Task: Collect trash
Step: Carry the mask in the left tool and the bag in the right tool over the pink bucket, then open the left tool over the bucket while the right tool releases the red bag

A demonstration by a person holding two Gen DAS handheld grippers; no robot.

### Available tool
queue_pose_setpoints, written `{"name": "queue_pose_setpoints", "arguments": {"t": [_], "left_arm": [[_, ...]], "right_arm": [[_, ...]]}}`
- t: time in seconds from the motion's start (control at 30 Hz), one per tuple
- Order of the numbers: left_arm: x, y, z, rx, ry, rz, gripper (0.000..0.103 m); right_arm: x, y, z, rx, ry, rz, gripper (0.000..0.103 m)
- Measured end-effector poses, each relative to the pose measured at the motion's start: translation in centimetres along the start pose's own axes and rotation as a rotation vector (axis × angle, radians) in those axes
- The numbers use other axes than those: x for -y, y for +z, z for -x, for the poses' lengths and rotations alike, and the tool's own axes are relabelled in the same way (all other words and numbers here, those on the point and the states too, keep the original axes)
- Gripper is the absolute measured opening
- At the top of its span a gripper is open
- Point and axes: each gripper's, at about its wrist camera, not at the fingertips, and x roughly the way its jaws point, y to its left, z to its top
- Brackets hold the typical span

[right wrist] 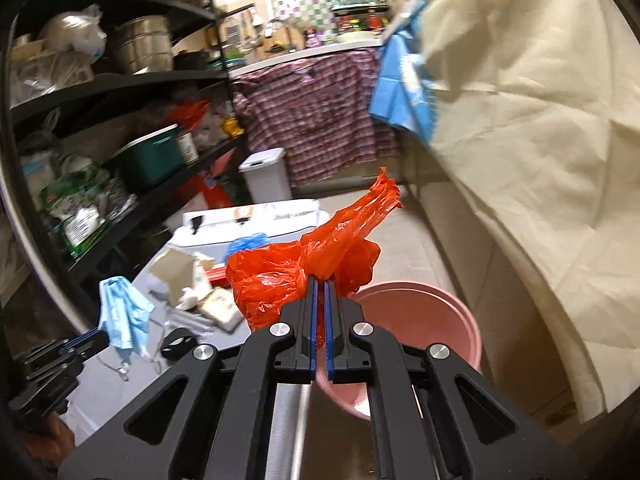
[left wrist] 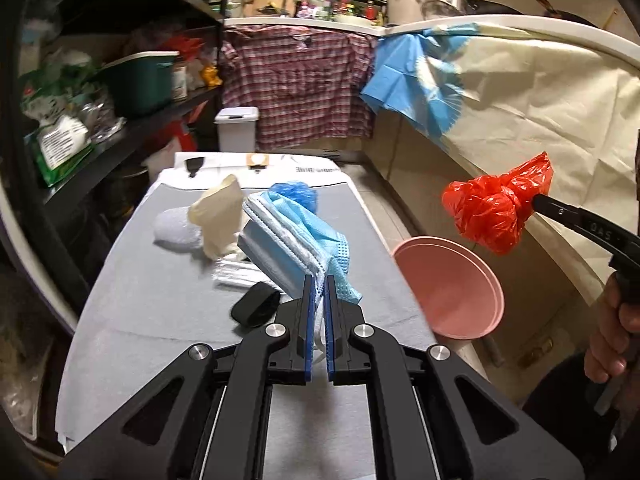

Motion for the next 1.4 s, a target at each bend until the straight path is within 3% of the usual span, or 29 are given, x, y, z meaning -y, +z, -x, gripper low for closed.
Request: {"name": "queue_pose_setpoints", "arguments": {"t": [0.53,0.97,1.4], "left_arm": [[7.9,3.9,-5.2,0.015,-0.136,-0.123,0.004],[12.5,5.3,-9.9,-0.019,-0.204,-0.18,0.004],[14.4,5.4,-13.2,-0.065,-0.231,-0.198,0.004]], "right_arm": [[4.9,-0.5,-2.0,0.018,-0.157,-0.061,0.003],[6.8,-0.9,-4.1,-0.015,-0.197,-0.085,0.003],[7.1,-1.0,-5.9,-0.056,-0.22,-0.088,0.003]]}}
